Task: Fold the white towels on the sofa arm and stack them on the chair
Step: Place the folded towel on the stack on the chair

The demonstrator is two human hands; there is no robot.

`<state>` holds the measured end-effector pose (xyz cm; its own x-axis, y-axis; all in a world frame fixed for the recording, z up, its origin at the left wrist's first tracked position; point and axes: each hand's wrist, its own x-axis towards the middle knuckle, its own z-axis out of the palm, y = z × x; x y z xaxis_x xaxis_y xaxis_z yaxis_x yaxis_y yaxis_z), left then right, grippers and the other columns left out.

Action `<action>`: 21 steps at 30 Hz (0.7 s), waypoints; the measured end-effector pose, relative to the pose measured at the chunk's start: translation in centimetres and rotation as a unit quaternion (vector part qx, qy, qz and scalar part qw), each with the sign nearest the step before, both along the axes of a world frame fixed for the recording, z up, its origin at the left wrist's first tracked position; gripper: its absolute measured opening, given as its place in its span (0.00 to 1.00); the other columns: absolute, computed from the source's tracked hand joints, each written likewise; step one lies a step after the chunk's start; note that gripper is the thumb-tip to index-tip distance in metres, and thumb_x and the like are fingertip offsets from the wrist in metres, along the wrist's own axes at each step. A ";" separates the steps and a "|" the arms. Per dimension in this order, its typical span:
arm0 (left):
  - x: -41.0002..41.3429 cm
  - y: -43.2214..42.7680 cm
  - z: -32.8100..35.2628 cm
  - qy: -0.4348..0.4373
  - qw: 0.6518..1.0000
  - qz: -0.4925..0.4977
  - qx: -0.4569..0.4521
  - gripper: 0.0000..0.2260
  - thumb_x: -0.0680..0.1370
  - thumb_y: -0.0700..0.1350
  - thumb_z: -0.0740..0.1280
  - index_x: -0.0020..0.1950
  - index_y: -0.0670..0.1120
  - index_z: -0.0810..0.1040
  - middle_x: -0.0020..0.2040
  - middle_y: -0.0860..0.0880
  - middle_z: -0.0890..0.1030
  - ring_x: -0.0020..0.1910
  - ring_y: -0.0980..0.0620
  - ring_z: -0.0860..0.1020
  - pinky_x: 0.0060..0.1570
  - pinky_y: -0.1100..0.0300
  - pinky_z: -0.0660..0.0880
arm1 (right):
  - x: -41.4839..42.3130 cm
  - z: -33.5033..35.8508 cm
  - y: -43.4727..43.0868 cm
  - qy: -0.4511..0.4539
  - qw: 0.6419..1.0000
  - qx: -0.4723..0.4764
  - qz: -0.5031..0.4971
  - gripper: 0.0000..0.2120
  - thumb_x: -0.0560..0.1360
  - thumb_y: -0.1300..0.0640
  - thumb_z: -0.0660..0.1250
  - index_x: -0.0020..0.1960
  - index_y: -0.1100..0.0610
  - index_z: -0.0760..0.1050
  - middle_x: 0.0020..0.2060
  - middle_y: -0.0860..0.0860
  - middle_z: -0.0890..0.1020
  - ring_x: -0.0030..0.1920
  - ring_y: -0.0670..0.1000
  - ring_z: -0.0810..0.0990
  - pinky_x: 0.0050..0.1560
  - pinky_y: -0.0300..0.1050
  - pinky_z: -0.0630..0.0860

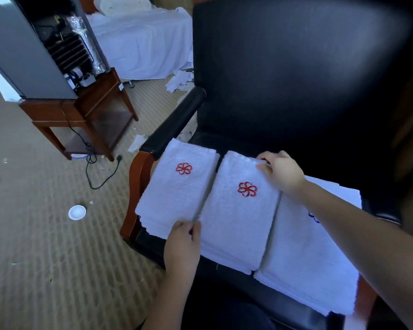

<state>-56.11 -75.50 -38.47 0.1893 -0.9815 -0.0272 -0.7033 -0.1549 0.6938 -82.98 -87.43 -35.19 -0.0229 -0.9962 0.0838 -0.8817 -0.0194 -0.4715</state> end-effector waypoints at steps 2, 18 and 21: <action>0.3 0.0 -0.2 -0.013 1.000 -0.009 -0.001 0.14 0.82 0.51 0.60 0.47 0.45 0.81 0.44 0.52 0.76 0.36 0.60 0.75 0.34 0.74 0.66 | -0.1 -0.4 -0.1 -0.027 1.000 -0.006 -0.001 0.10 0.81 0.53 0.60 0.56 0.55 0.77 0.46 0.48 0.80 0.54 0.51 0.73 0.47 0.43 0.70; -9.9 -14.9 6.8 -0.091 0.947 -0.278 -0.135 0.14 0.82 0.43 0.62 0.68 0.49 0.75 0.66 0.50 0.72 0.64 0.49 0.67 0.56 0.59 0.69 | -2.4 3.0 -0.2 -0.201 0.978 0.060 0.001 0.10 0.75 0.66 0.64 0.43 0.53 0.78 0.36 0.49 0.83 0.36 0.43 0.79 0.39 0.35 0.74; -10.1 -16.8 6.4 -0.124 0.929 -0.340 -0.076 0.09 0.80 0.46 0.65 0.58 0.49 0.80 0.65 0.53 0.70 0.64 0.50 0.65 0.59 0.54 0.70 | -2.7 2.9 -0.2 -0.195 0.979 0.057 0.006 0.09 0.75 0.66 0.65 0.42 0.53 0.78 0.35 0.50 0.83 0.35 0.44 0.79 0.38 0.36 0.74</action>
